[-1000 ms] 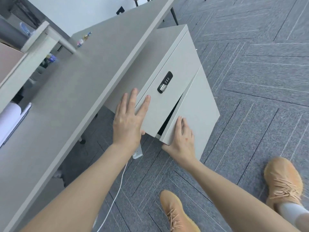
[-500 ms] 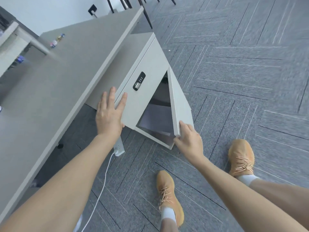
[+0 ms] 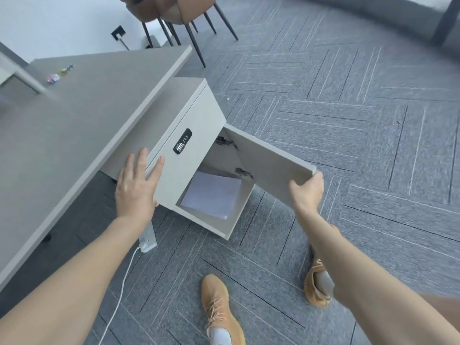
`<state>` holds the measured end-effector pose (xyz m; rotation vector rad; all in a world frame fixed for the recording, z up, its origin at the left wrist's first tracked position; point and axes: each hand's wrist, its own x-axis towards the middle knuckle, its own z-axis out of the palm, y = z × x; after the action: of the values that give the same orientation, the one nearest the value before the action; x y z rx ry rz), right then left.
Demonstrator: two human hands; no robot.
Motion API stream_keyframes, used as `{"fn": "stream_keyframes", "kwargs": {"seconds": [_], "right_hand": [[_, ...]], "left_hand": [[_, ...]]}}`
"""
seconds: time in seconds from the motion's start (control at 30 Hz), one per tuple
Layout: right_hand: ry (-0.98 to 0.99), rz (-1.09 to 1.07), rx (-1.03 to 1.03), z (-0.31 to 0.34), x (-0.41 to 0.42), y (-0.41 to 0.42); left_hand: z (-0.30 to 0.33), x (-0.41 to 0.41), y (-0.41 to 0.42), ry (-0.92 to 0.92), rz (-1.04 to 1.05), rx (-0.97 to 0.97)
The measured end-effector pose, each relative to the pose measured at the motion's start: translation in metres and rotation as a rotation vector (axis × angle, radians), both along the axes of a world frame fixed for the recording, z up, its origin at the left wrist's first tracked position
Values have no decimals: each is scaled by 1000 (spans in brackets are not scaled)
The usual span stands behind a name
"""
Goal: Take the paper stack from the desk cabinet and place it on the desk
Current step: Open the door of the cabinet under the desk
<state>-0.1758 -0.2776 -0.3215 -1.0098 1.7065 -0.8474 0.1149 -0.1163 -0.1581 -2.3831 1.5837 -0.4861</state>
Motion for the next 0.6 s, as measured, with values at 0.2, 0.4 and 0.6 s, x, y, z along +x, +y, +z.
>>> {"fn": "stream_keyframes", "kwargs": {"seconds": [0.2,0.4,0.6], "right_hand": [[-52,58,-25,-3,-1,-17],[22,120,-155,0,-6,-24],[41,237,-136,14,-8,-47]], "left_hand": [[-1,1,-1,-20,19,26],[-3,1,-2,-26,26,28],[-4,3,-2,-49,13,16]]}}
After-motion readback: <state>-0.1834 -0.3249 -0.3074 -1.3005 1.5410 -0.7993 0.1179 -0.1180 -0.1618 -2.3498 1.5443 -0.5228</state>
